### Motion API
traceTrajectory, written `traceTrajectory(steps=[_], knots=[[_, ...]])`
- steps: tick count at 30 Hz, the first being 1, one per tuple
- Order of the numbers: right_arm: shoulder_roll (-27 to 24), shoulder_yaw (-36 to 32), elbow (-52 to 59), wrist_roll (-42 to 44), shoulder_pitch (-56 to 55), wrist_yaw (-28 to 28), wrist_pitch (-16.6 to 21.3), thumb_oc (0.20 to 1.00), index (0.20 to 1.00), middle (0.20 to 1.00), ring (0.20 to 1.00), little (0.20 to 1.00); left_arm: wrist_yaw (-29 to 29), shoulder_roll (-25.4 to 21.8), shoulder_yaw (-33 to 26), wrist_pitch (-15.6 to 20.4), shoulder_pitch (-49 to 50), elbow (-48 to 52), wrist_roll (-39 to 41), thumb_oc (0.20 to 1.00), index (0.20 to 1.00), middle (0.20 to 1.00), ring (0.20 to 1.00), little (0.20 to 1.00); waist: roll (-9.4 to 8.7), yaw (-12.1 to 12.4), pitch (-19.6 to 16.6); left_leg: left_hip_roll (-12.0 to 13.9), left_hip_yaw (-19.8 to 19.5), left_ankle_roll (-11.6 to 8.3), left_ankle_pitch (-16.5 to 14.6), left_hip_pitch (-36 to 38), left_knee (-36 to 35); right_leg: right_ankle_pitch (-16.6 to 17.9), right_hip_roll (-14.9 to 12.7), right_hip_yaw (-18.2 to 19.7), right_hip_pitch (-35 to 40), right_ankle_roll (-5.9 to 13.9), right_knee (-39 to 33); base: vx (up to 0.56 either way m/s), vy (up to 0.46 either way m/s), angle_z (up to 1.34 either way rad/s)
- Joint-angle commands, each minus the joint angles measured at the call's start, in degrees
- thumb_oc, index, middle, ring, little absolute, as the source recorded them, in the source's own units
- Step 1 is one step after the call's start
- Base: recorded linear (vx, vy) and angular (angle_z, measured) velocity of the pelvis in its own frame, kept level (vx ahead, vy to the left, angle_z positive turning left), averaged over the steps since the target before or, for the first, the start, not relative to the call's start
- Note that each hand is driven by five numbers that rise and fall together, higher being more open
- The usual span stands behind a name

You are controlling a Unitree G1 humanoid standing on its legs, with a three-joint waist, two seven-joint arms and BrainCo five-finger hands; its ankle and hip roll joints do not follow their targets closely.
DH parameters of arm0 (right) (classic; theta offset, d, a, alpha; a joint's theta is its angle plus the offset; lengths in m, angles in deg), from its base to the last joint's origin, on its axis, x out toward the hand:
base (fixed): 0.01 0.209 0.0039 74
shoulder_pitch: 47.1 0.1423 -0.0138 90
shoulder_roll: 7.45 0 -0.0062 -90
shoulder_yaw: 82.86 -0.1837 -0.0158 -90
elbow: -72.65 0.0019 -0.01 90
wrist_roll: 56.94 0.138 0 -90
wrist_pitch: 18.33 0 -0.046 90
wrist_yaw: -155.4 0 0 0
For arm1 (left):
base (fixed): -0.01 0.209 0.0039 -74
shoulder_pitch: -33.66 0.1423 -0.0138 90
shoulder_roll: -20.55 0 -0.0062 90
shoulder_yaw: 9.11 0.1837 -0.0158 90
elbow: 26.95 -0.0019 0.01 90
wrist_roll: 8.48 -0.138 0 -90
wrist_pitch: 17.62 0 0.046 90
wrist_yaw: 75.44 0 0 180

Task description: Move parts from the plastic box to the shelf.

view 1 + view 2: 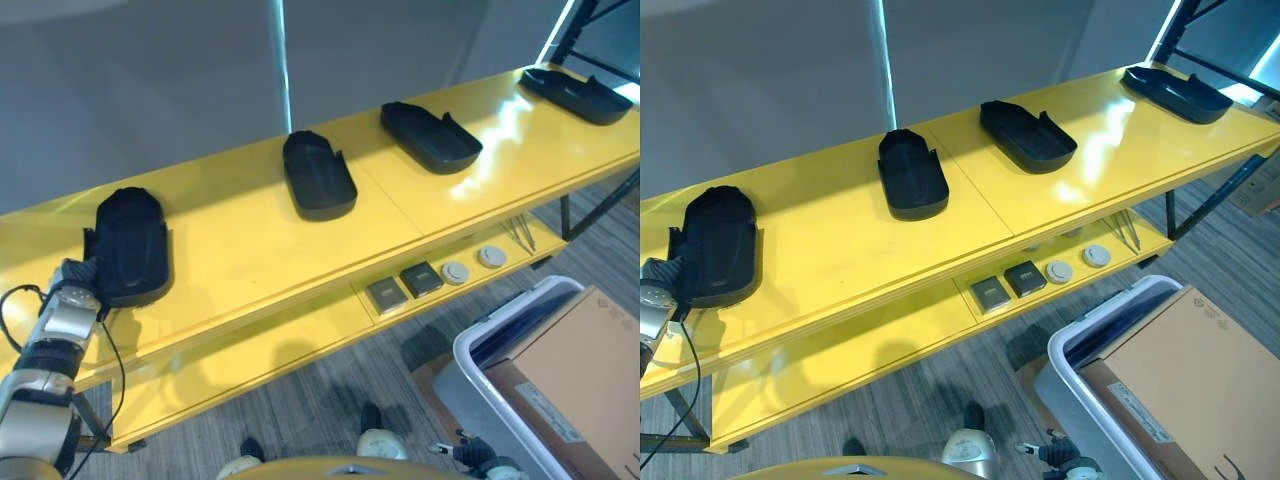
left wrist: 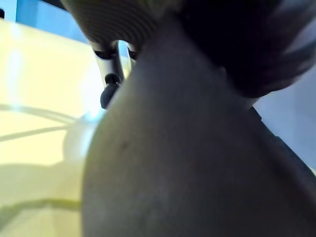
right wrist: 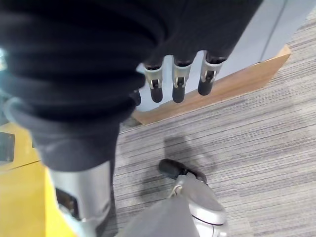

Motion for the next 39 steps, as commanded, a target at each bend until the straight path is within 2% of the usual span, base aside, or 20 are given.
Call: traceTrajectory(steps=[1,6,15,16,17,18,19,23,25,29,31,32,34,36,37,38,39], knots=[[-2.04,1.72,0.42,-0.42,1.42,0.11,0.34,1.0,1.0,1.0,1.0,1.0,0.64,-6.61,0.11,0.0,-6.73,-2.8,-4.45,0.2,0.2,0.2,0.2,0.2,0.52,-0.3,0.62,0.89,0.23,1.88,-3.06,-3.13,6.19,-7.19,-1.88,5.0,-0.2,3.45,6.54,0.02,0.027,-0.06],[-2.38,1.46,-1.68,-0.73,1.75,0.1,1.58,1.0,1.0,1.0,1.0,1.0,1.08,-7.81,1.33,-1.97,-8.41,-7.26,-6.92,0.2,0.2,0.2,0.2,0.2,0.69,-0.78,0.55,0.56,0.62,2.08,-3.48,-2.84,6.37,-7.03,-1.98,5.67,-0.13,3.63,6.15,0.02,0.016,-0.05],[-2.64,1.38,-2.86,-0.49,1.9,0.06,2.37,1.0,1.0,1.0,1.0,1.0,3.5,-7.92,1.78,-1.85,-7.4,-12.03,-5.41,0.2,0.2,0.2,0.2,0.2,0.62,-1.1,0.28,0.41,1.17,2.21,-3.76,-2.05,6.11,-6.93,-2.0,6.1,0.39,3.69,5.57,0.01,0.004,-0.04],[-2.56,1.42,-3.08,-0.2,2.02,-0.08,2.55,1.0,1.0,1.0,1.0,1.0,3.39,-7.54,1.68,-1.77,-7.18,-12.45,-4.88,0.58,0.58,0.58,0.58,0.58,0.6,-1.04,0.27,0.41,1.16,2.22,-3.8,-2.04,6.2,-6.94,-2.03,6.07,0.47,3.69,5.57,0.0,0.0,0.0],[-2.56,1.41,-3.1,-0.14,2.07,-0.1,2.55,1.0,1.0,1.0,1.0,1.0,3.24,-7.39,1.54,-1.75,-7.09,-12.43,-4.95,0.89,0.89,0.89,0.89,0.89,0.6,-1.01,0.27,0.41,1.14,2.21,-3.78,-2.03,6.2,-6.95,-2.03,6.05,0.49,3.68,5.57,0.0,0.0,0.0],[-2.58,1.4,-3.09,-0.05,2.16,-0.11,2.53,1.0,1.0,1.0,1.0,1.0,2.75,-7.15,1.26,-1.75,-6.92,-12.3,-4.97,1.0,1.0,1.0,1.0,1.0,0.59,-0.96,0.29,0.41,1.09,2.2,-3.73,-1.98,6.15,-6.95,-2.03,6.03,0.54,3.65,5.57,0.0,0.0,0.0],[-2.49,1.63,-3.18,-0.19,2.52,-0.17,2.29,1.0,1.0,1.0,1.0,1.0,0.24,-6.79,1.14,-0.8,-6.77,-13.26,-2.78,1.0,1.0,1.0,1.0,1.0,0.64,-1.03,0.17,0.35,1.12,2.23,-3.84,-1.71,6.05,-7.03,-2.04,6.11,0.74,3.63,5.48,0.0,0.0,0.0],[-2.35,1.79,-3.71,-0.83,2.57,0.0,2.56,1.0,1.0,1.0,1.0,1.0,-2.08,-7.09,0.34,1.25,-6.89,-13.72,-0.82,1.0,1.0,1.0,1.0,1.0,0.55,-0.99,-0.04,0.38,1.17,2.23,-3.87,-1.34,5.81,-7.13,-2.03,6.02,1.03,3.57,5.38,0.0,0.0,0.0],[-2.19,1.96,-4.36,-0.82,2.61,-0.25,2.86,1.0,1.0,1.0,1.0,1.0,-3.51,-7.64,-0.44,3.4,-7.16,-12.74,0.1,1.0,1.0,1.0,1.0,1.0,0.46,-0.75,-0.14,0.44,1.1,2.14,-3.81,-1.16,5.63,-7.14,-2.05,5.81,1.25,3.56,5.3,0.0,0.0,0.0],[-1.81,1.58,-4.81,-0.64,2.22,-0.69,3.58,1.0,1.0,1.0,1.0,1.0,-7.54,-8.9,-2.11,6.96,-7.89,-6.99,1.39,1.0,1.0,1.0,1.0,1.0,0.35,0.01,-0.25,0.54,0.8,2.1,-3.64,-1.15,5.18,-6.91,-1.97,5.38,1.45,3.43,4.87,0.0,0.0,0.0],[-1.44,1.35,-4.75,-0.44,1.95,-1.1,3.66,1.0,1.0,1.0,1.0,1.0,-10.25,-10.46,-2.66,10.15,-7.39,-2.34,2.1,1.0,1.0,1.0,1.0,1.0,0.22,0.45,-0.04,0.55,0.53,2.12,-3.8,-0.92,5.15,-7.0,-2.03,5.13,1.88,3.46,4.78,0.0,-0.004,0.02],[-1.36,1.25,-4.78,-0.43,1.91,-1.15,3.71,1.0,1.0,1.0,1.0,1.0,-10.68,-11.04,-2.82,10.06,-7.11,-0.44,2.81,1.0,1.0,1.0,1.0,1.0,0.22,0.67,-0.14,0.61,0.53,2.11,-3.69,-1.1,5.13,-6.85,-1.97,5.12,1.74,3.37,4.66,0.0,-0.011,0.04],[-0.76,0.71,-4.68,-0.64,1.29,-1.44,3.82,1.0,1.0,1.0,1.0,1.0,-12.58,-14.04,-4.88,15.47,-4.5,8.98,6.56,1.0,1.0,1.0,1.0,1.0,0.01,1.57,0.01,0.63,0.19,2.1,-3.92,-0.91,5.09,-6.93,-2.0,4.76,2.36,3.38,4.35,0.0,-0.013,0.04],[-0.28,0.17,-4.53,-0.97,0.87,-1.62,3.82,1.0,1.0,1.0,1.0,1.0,-11.09,-14.74,-8.23,17.62,-1.61,17.49,9.21,1.0,1.0,1.0,1.0,1.0,-0.17,2.3,0.15,0.66,-0.11,2.09,-4.01,-0.94,5.15,-6.88,-2.02,4.46,2.67,3.35,4.12,0.0,-0.007,0.04],[-0.1,-0.04,-4.38,-1.31,0.71,-1.56,3.68,1.0,1.0,1.0,1.0,1.0,-10.02,-14.57,-9.81,19.89,-0.04,20.4,10.23,1.0,1.0,1.0,1.0,1.0,-0.21,2.54,0.09,0.71,-0.22,2.08,-3.9,-1.17,5.18,-6.71,-1.98,4.38,2.59,3.29,3.98,0.01,-0.019,0.2],[1.46,-1.76,-4.08,-2.65,-0.24,-1.65,3.67,1.0,1.0,1.0,1.0,1.0,-4.35,-9.91,-15.65,20.07,7.7,40.07,17.19,1.0,1.0,1.0,1.0,1.0,-0.65,4.26,0.57,0.66,-1.09,1.89,-4.07,-1.05,5.05,-6.81,-2.11,3.44,3.47,3.4,3.61,0.0,-0.022,0.2],[1.5,-1.78,-4.03,-2.77,-0.28,-1.65,3.67,1.0,1.0,1.0,1.0,1.0,-3.88,-9.33,-16.29,20.4,8.63,41.2,17.47,1.0,1.0,1.0,1.0,1.0,-0.62,4.3,0.48,0.7,-1.11,1.87,-3.89,-1.23,5.01,-6.63,-2.07,3.43,3.34,3.33,3.51,0.0,-0.029,0.16]])
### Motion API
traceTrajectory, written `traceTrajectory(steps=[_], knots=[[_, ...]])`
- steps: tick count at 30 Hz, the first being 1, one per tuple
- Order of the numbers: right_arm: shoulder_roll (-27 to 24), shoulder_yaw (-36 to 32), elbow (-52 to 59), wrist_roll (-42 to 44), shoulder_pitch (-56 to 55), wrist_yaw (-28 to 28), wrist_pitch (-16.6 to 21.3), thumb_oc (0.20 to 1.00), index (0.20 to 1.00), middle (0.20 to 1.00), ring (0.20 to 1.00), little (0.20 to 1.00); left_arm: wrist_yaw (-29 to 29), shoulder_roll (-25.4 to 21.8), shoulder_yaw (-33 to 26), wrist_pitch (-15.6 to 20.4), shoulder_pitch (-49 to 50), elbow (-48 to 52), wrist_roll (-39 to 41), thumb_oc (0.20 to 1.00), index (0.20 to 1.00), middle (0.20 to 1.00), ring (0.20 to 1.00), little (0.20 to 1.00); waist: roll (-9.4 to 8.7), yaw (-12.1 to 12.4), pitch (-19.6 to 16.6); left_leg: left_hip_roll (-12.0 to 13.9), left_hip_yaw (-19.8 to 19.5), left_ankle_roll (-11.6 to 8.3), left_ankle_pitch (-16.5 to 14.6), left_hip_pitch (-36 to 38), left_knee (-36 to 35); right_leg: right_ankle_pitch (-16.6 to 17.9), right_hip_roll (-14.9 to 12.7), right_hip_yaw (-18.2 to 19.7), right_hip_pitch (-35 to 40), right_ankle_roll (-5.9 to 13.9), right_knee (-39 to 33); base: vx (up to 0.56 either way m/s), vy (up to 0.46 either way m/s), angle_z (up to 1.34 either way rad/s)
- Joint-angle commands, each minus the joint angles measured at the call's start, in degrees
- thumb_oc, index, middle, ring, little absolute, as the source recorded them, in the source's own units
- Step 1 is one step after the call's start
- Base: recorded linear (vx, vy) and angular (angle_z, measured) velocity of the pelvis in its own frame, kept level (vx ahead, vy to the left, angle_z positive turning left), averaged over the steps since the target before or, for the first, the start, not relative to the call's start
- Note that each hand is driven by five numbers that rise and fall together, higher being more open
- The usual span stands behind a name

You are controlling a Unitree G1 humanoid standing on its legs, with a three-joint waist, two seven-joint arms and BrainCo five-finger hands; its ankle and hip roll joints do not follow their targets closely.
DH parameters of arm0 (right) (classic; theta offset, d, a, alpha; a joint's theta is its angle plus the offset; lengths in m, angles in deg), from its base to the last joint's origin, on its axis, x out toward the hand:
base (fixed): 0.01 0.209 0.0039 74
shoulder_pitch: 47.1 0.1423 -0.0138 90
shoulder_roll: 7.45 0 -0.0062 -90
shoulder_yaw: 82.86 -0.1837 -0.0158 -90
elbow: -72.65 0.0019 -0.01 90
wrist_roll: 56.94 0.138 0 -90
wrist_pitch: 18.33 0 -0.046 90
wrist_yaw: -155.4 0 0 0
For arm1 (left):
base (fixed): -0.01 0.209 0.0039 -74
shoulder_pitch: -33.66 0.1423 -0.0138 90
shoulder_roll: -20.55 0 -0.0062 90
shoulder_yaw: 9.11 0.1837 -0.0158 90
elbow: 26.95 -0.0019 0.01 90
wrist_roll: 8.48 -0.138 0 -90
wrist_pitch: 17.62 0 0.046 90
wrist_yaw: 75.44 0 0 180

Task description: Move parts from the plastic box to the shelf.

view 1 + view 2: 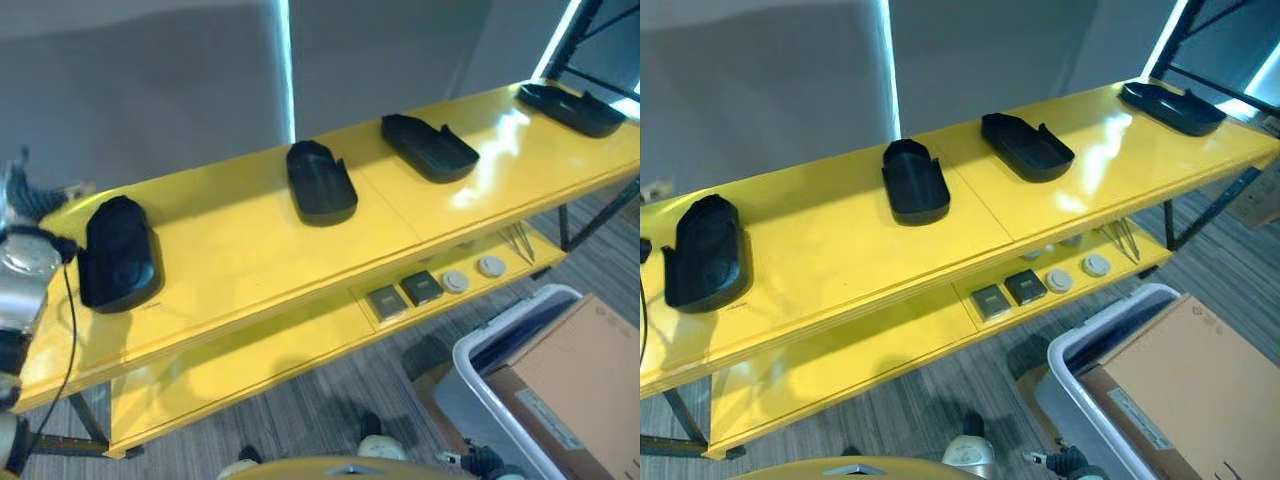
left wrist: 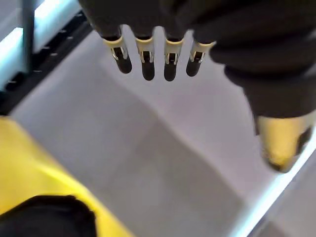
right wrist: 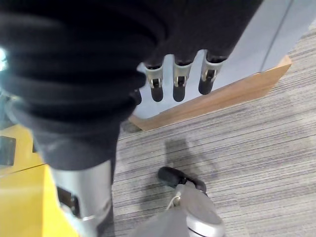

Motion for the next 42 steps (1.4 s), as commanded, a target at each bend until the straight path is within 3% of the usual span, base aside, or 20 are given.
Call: traceTrajectory(steps=[1,4,5,6,7,8,9,11,16,25,35,42], knots=[[1.78,-1.09,-0.51,-3.08,0.66,-1.32,1.04,1.0,1.0,1.0,1.0,1.0,7.8,5.72,-4.78,8.11,4.19,10.74,6.82,1.0,1.0,1.0,1.0,1.0,-0.03,1.79,1.82,0.54,-1.22,2.28,-3.51,-2.31,4.95,-6.39,-2.24,2.25,1.98,3.52,4.2,0.0,-0.024,0.12],[4.12,-2.56,0.91,-3.87,-1.11,-2.15,0.86,1.0,1.0,1.0,1.0,1.0,20.0,17.08,-7.23,13.67,17.13,23.77,8.55,1.0,1.0,1.0,1.0,1.0,-0.48,4.19,1.74,0.42,-2.39,1.98,-3.34,-2.35,4.57,-6.18,-2.2,0.78,2.93,3.49,3.48,0.03,-0.03,0.25],[4.28,-2.63,1.11,-3.89,-1.34,-2.26,0.93,1.0,1.0,1.0,1.0,1.0,21.78,17.96,-7.31,13.87,18.23,24.28,9.29,1.0,1.0,1.0,1.0,1.0,-0.52,4.46,1.69,0.43,-2.55,1.93,-3.31,-2.4,4.54,-6.16,-2.19,0.57,3.03,3.48,3.39,0.0,0.0,0.0],[4.71,-2.76,0.94,-3.25,-1.54,-2.8,1.29,1.0,1.0,1.0,1.0,1.0,23.74,21.14,-6.58,15.06,22.1,25.27,10.85,0.821,0.821,0.821,0.821,0.821,-0.7,5.41,1.81,0.4,-2.87,1.82,-3.16,-2.53,4.46,-6.06,-2.18,0.12,3.19,3.43,3.25,0.0,-0.015,0.04],[4.68,-2.77,0.98,-3.11,-1.61,-2.86,1.27,1.0,1.0,1.0,1.0,1.0,24.02,21.53,-6.49,15.08,22.63,25.27,10.86,0.715,0.715,0.715,0.715,0.715,-0.68,5.53,1.78,0.39,-2.92,1.8,-3.14,-2.56,4.45,-6.05,-2.18,0.03,3.21,3.43,3.21,0.0,0.0,0.0],[4.75,-2.71,0.5,-2.54,-1.61,-3.12,1.72,1.0,1.0,1.0,1.0,1.0,24.25,22.15,-6.02,14.95,23.9,24.96,11.99,0.492,0.492,0.492,0.492,0.492,-0.74,5.97,1.78,0.37,-3.1,1.77,-3.1,-2.69,4.48,-6.0,-2.18,-0.16,3.27,3.42,3.14,-0.01,-0.01,0.06],[4.8,-2.54,0.3,-2.03,-1.63,-3.38,2.0,1.0,1.0,1.0,1.0,1.0,24.81,22.78,-5.31,14.97,24.98,24.43,14.08,0.2,0.2,0.2,0.2,0.2,-0.8,6.27,1.84,0.36,-3.18,1.77,-3.09,-2.83,4.57,-5.98,-2.18,-0.28,3.28,3.38,3.12,-0.03,-0.013,0.04],[4.36,-2.13,-0.19,-0.97,-1.32,-3.41,2.31,1.0,1.0,1.0,1.0,1.0,25.46,24.65,-3.59,17.57,28.38,23.53,15.98,0.2,0.2,0.2,0.2,0.2,-0.85,7.18,2.16,0.33,-3.57,1.8,-2.93,-3.12,4.81,-5.89,-2.14,-0.72,3.37,3.22,3.06,-0.03,-0.002,0.15],[3.86,-0.11,-3.03,0.4,-0.26,-4.29,3.9,1.0,1.0,1.0,1.0,1.0,18.52,23.83,-0.64,22.22,27.89,19.94,12.26,0.2,0.2,0.2,0.2,0.2,-1.05,7.73,2.31,0.33,-3.78,1.99,-2.82,-3.31,5.13,-5.83,-2.3,-1.4,3.39,3.09,3.44,-0.02,0.01,0.09],[2.74,2.57,-2.35,-0.99,1.29,-3.56,2.53,1.0,1.0,1.0,1.0,1.0,8.4,24.55,4.94,19.81,16.45,10.49,8.26,0.2,0.2,0.2,0.2,0.2,-1.69,4.51,1.59,0.74,-2.07,1.99,-3.17,-2.63,5.45,-6.09,-2.28,0.25,2.48,3.13,4.57,0.01,0.005,-0.01],[1.78,3.12,-1.07,-3.5,1.52,-2.15,1.34,1.0,1.0,1.0,1.0,1.0,5.14,25.87,8.16,17.03,9.26,2.46,7.32,0.2,0.2,0.2,0.2,0.2,-1.91,1.8,1.32,1.09,-0.56,2.04,-3.5,-2.32,5.92,-6.27,-2.15,1.89,1.6,3.24,5.24,0.02,0.005,-0.09],[1.61,3.71,0.06,-4.85,1.68,-1.49,0.95,1.0,1.0,1.0,1.0,1.0,4.84,27.07,9.72,18.41,7.06,-1.98,8.46,0.2,0.2,0.2,0.2,0.2,-2.07,0.89,1.43,1.3,-0.19,2.12,-3.7,-2.42,6.32,-6.57,-1.95,2.7,1.13,3.12,5.77,0.0,-0.001,-0.02]])
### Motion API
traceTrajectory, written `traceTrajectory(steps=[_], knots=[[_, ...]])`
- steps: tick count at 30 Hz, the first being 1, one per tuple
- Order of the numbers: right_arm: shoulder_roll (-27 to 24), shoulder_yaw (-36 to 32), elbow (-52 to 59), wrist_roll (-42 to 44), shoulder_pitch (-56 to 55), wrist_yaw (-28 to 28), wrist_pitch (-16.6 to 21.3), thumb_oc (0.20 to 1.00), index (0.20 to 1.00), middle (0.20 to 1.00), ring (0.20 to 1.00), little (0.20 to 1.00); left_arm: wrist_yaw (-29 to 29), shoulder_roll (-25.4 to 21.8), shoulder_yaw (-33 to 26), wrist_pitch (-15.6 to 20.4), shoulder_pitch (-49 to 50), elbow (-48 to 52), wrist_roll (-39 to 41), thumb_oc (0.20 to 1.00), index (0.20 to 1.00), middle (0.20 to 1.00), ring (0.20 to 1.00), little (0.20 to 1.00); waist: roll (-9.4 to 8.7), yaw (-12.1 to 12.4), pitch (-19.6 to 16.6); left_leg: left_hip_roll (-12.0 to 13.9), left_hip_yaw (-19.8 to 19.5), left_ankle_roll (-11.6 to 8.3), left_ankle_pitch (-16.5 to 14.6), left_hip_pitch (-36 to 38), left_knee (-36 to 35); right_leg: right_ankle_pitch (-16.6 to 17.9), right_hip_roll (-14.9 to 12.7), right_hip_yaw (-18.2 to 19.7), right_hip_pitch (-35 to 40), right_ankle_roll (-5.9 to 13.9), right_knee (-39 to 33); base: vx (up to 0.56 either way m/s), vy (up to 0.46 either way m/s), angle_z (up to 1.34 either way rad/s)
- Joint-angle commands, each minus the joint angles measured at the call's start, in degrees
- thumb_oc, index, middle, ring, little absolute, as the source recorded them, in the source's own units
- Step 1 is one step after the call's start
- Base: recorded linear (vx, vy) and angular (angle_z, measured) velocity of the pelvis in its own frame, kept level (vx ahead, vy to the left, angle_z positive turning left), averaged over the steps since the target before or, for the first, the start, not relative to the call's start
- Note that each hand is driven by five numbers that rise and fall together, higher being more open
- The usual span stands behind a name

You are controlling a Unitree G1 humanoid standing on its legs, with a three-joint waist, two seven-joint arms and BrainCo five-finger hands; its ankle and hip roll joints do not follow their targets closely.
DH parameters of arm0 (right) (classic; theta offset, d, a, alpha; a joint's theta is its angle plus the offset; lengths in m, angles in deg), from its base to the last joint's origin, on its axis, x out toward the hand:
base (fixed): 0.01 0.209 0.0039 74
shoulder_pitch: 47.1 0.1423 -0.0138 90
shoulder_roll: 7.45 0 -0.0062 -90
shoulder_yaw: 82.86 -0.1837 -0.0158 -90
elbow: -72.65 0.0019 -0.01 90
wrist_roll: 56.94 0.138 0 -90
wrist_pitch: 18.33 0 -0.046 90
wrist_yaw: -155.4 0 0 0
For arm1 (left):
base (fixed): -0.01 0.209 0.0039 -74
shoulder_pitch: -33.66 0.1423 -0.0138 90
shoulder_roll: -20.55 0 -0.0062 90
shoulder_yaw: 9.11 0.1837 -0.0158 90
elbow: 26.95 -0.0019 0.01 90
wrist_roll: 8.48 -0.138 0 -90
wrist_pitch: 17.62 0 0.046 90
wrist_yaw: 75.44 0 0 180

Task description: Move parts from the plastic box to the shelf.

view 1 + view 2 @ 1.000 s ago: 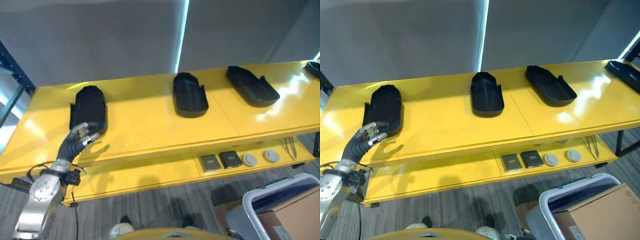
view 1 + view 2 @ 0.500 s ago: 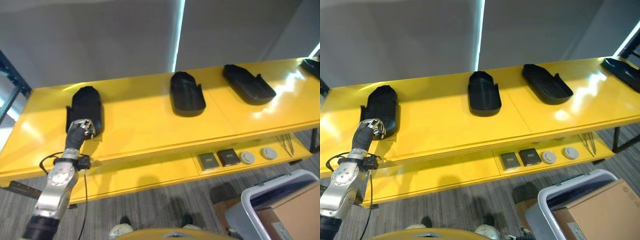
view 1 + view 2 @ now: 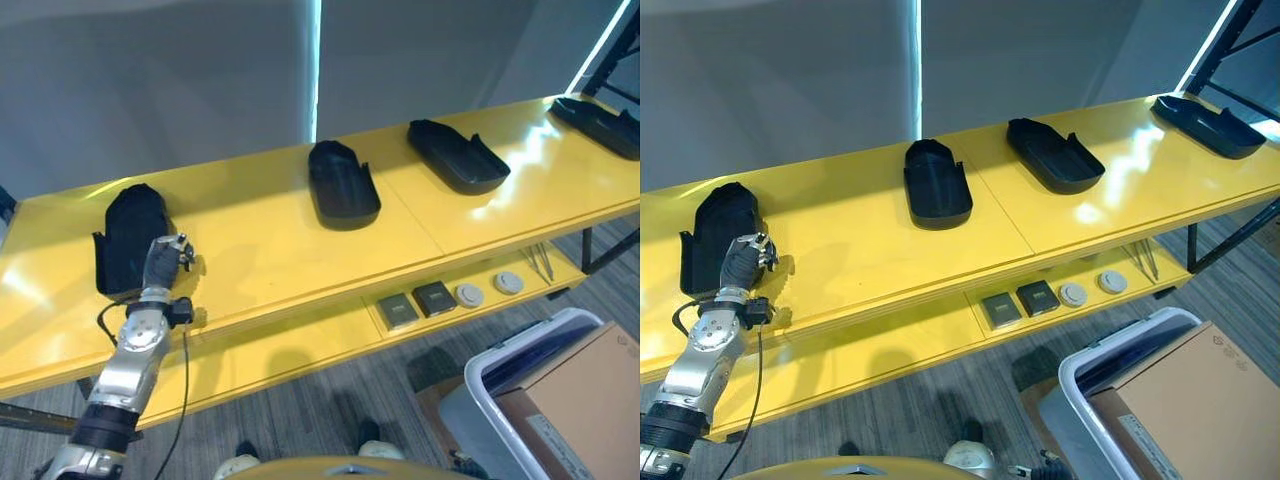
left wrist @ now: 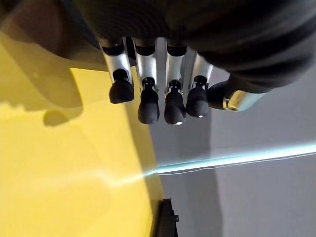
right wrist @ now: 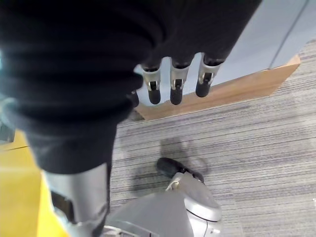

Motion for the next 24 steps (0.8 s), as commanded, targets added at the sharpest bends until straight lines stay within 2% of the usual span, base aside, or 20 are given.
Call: traceTrajectory(steps=[1,6,12,16,24], knots=[[-1.72,2.09,1.59,-1.75,2.1,0.36,-0.11,1.0,1.0,1.0,1.0,1.0,1.06,-1.14,0.14,4.39,-5.96,-0.63,-0.71,0.2,0.2,0.2,0.2,0.2,-1.21,0.18,1.06,1.43,0.72,1.82,-3.55,-2.48,6.37,-5.9,-1.96,3.22,0.24,2.55,6.33,0.0,-0.013,-0.09],[-1.18,0.89,1.88,-1.67,1.88,0.01,0.3,1.0,1.0,1.0,1.0,1.0,5.45,-0.54,-0.53,4.33,-2.33,9.4,-0.42,0.2,0.2,0.2,0.2,0.2,-1.08,1.29,1.9,1.24,0.07,1.8,-3.79,-3.19,6.97,-5.55,-2.08,2.94,0.26,2.52,5.93,0.0,-0.009,-0.06],[-1.14,-0.1,3.07,-1.91,1.03,-0.27,0.22,1.0,1.0,1.0,1.0,1.0,6.52,-0.79,-1.64,4.53,1.58,13.4,-0.77,0.2,0.2,0.2,0.2,0.2,-1.01,2.21,2.33,1.19,-0.4,1.65,-3.72,-3.72,7.18,-5.41,-2.16,2.46,0.44,2.53,5.59,-0.01,-0.004,0.0],[-1.52,-0.69,3.56,-1.63,0.67,-0.28,-0.01,1.0,1.0,1.0,1.0,1.0,8.94,-2.04,-2.35,3.39,4.42,14.65,0.46,0.2,0.2,0.2,0.2,0.2,-0.77,2.92,2.44,1.19,-0.69,1.63,-3.52,-3.88,7.17,-5.37,-2.3,1.98,0.57,2.55,5.63,-0.01,0.002,0.02],[-1.79,-0.69,3.51,-0.8,1.0,-0.18,-0.24,1.0,1.0,1.0,1.0,1.0,4.73,-2.64,-4.65,2.91,6.9,12.76,-0.91,0.2,0.2,0.2,0.2,0.2,-0.51,3.8,2.3,0.84,-1.24,1.74,-3.45,-3.6,6.83,-5.34,-2.63,1.28,1.1,2.62,5.45,0.0,0.016,0.08]])
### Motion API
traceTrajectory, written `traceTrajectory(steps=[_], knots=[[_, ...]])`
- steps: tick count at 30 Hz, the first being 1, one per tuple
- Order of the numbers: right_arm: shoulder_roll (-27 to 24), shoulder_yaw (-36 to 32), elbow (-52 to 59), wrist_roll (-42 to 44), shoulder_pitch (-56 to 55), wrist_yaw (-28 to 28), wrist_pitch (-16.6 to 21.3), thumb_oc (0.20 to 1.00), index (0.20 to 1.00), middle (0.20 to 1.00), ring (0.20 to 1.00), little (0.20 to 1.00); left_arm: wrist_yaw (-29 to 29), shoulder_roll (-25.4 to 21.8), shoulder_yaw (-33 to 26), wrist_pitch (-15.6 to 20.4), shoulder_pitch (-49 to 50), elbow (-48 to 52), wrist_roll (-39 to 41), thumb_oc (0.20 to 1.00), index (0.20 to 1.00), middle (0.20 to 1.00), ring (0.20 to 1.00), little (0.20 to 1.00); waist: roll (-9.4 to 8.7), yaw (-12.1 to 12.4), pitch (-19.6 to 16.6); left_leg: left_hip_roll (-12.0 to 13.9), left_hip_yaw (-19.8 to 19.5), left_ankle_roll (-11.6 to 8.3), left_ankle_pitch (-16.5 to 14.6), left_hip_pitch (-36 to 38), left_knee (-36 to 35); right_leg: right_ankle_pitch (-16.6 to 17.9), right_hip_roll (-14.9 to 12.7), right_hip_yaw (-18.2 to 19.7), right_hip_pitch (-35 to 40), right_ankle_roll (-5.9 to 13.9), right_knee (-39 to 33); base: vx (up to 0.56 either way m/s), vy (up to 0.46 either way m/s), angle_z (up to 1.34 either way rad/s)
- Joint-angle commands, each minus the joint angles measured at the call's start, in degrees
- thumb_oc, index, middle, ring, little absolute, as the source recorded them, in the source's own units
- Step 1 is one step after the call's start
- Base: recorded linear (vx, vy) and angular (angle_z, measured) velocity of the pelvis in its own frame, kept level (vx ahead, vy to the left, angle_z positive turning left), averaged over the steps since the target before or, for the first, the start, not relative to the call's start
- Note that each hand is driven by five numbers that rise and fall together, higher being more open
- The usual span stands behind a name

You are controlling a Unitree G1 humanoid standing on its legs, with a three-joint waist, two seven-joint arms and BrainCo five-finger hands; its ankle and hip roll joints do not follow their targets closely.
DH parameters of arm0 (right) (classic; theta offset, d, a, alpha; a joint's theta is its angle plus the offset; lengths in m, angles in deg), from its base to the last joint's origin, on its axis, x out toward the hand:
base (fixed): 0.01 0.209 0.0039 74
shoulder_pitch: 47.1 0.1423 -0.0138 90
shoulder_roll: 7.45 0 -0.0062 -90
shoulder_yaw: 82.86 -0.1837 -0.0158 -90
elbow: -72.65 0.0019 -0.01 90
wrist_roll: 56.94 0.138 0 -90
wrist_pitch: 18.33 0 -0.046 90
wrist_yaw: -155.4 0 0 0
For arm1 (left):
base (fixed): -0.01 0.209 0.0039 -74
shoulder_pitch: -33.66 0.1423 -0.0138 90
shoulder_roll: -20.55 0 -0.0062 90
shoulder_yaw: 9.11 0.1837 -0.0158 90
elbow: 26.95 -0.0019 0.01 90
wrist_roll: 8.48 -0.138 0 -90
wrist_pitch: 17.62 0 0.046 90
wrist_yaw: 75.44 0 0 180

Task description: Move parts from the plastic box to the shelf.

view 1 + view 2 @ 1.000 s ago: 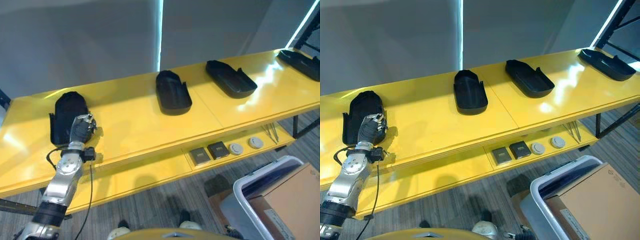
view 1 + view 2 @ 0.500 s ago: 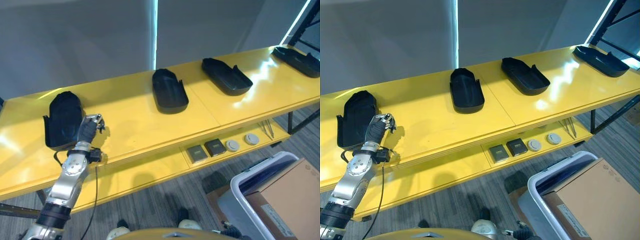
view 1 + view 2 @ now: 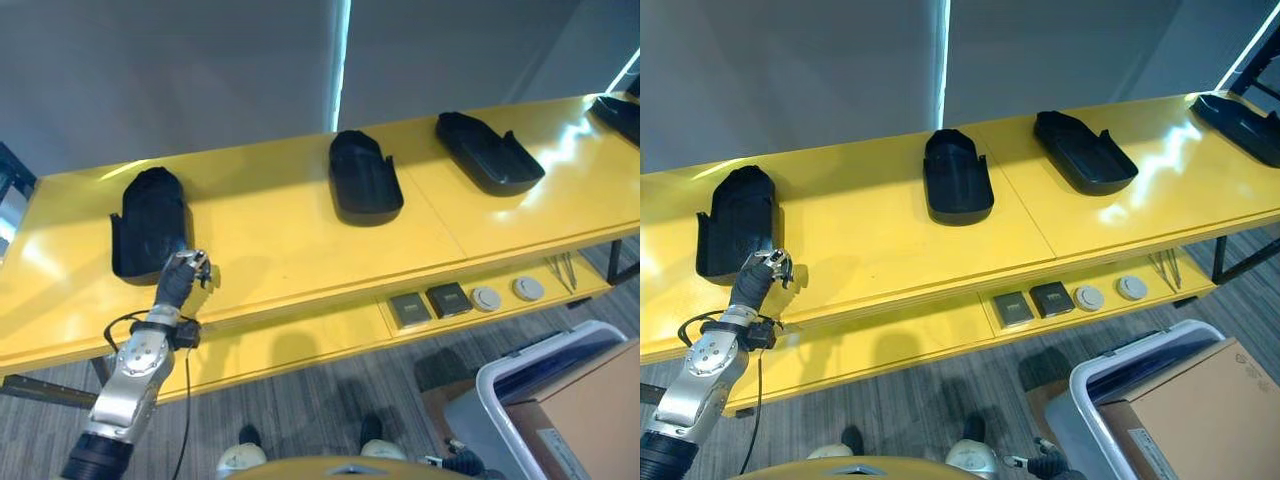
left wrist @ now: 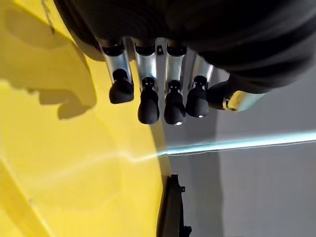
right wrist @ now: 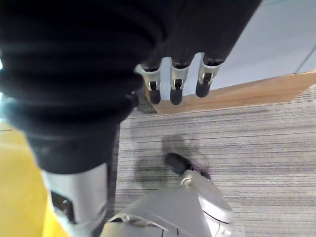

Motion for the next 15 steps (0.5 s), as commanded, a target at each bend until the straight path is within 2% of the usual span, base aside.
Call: traceTrajectory(steps=[1,6,8,10,11,15], knots=[[-1.6,0.22,0.14,0.41,1.01,-0.8,-0.29,1.0,1.0,1.0,1.0,1.0,-2.69,-2.4,-4.74,2.68,-1.51,1.72,-2.09,0.2,0.2,0.2,0.2,0.2,-0.62,0.01,0.36,0.92,-0.49,1.72,-3.37,-2.83,6.75,-5.21,-2.47,2.08,1.2,2.57,5.42,0.0,0.0,0.0],[-1.44,0.42,-0.19,0.28,0.7,-0.83,-0.31,1.0,1.0,1.0,1.0,1.0,-5.32,-2.83,-5.79,2.92,-1.99,0.07,-4.26,0.2,0.2,0.2,0.2,0.2,-0.74,-0.07,0.22,0.93,-0.44,1.69,-3.33,-2.67,6.67,-5.26,-2.57,1.96,1.28,2.62,5.51,0.0,0.0,0.0],[-1.58,0.36,-0.64,0.3,0.51,-1.08,0.0,1.0,1.0,1.0,1.0,1.0,-8.35,-3.43,-6.57,2.06,-3.34,-1.16,-5.14,0.2,0.2,0.2,0.2,0.2,-0.76,-0.33,0.16,0.86,-0.48,1.71,-3.38,-2.75,6.76,-5.32,-2.66,2.07,1.07,2.74,5.75,0.0,0.0,0.0],[-1.82,0.08,-0.53,0.46,0.34,-0.92,0.09,1.0,1.0,1.0,1.0,1.0,-11.06,-3.71,-7.45,0.82,-3.5,-1.73,-5.62,0.2,0.2,0.2,0.2,0.2,-0.82,-0.37,0.28,0.85,-0.6,1.67,-3.43,-2.85,6.93,-5.37,-2.68,2.2,0.96,2.75,5.84,0.0,0.0,0.0],[-1.77,0.0,-0.9,0.57,0.49,-0.87,0.2,1.0,1.0,1.0,1.0,1.0,-12.79,-3.32,-7.63,-1.94,-3.53,-2.44,-5.92,0.2,0.2,0.2,0.2,0.2,-0.86,-0.32,0.24,0.88,-0.67,1.65,-3.52,-2.9,7.09,-5.43,-2.66,2.22,1.02,2.76,5.83,0.0,0.0,0.0],[-1.73,0.13,-0.77,0.63,0.62,-0.57,0.05,1.0,1.0,1.0,1.0,1.0,-14.3,-2.55,-7.16,-3.34,-3.48,-4.37,-7.06,0.2,0.2,0.2,0.2,0.2,-1.03,-0.27,0.28,0.98,-0.81,1.57,-3.57,-2.98,7.33,-5.55,-2.56,2.25,0.97,2.73,6.02,0.0,0.0,0.0]])
